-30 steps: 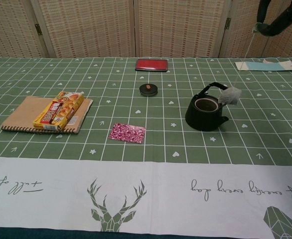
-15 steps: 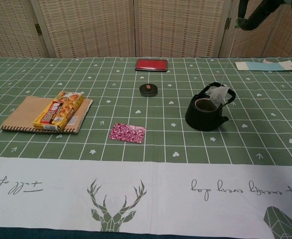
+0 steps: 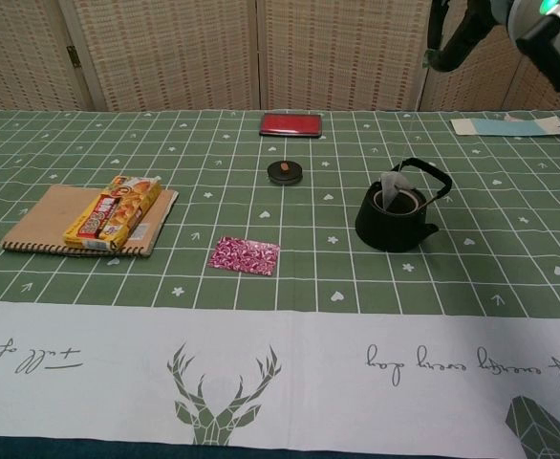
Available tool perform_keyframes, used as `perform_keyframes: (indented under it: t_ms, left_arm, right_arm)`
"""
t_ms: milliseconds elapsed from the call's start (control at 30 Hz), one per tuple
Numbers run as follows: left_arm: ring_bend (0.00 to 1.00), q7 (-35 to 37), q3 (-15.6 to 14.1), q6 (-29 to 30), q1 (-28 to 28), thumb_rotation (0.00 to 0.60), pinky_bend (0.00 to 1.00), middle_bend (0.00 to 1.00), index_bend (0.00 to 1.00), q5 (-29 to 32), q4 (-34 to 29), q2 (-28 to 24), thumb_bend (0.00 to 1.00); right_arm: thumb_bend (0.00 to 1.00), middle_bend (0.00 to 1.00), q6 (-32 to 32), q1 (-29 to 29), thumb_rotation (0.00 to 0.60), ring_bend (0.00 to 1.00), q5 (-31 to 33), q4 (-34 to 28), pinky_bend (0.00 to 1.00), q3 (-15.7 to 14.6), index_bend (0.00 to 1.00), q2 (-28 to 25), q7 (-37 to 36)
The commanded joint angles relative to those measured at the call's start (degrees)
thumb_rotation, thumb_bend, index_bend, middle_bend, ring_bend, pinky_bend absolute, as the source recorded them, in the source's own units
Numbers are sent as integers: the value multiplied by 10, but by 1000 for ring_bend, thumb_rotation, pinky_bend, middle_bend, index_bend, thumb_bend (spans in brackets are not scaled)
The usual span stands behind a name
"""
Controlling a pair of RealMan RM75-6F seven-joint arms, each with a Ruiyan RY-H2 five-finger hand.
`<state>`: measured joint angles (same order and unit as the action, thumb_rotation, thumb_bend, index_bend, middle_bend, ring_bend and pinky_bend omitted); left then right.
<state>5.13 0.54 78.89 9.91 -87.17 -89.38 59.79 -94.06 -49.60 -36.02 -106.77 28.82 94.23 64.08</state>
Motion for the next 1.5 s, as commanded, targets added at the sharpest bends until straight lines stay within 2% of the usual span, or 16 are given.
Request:
perform_keyframes:
  t_ms: [33,300,633,1067,1367,1500]
  left_arm:
    - [135,1,0,1,0,600,110,93,15,-1,0,0,346]
    - [135,0,0,2,-1,600,110,93,15,-1,0,0,346]
    - [135,-7,0,0,0,600,110,93,15,1,-1,2,346]
    - [135,-3,0,2,-2,600,111,93,15,1,-1,1,346]
    - [135,13,1,15,-7,600,112,93,16,-2,-3,-6,346]
    - [135,13,1,14,-8,600,112,93,18,0,-3,-6,346]
  right_arm:
    - [442,46,2,-4,600,0,3,8,0,-6,580,4,-1]
    - [443,46,4,0,600,0,4,21,0,-30,580,5,-6]
    - [443,46,10,17,600,0,-22,18,0,-83,580,-1,-11]
    - [443,46,17,37,600,0,-86,15,0,-186,580,24,10]
    - [442,46,45,47,600,0,-95,32,0,-212,580,43,19]
    - [442,46,63,47,600,0,-92,44,0,-210,580,52,19]
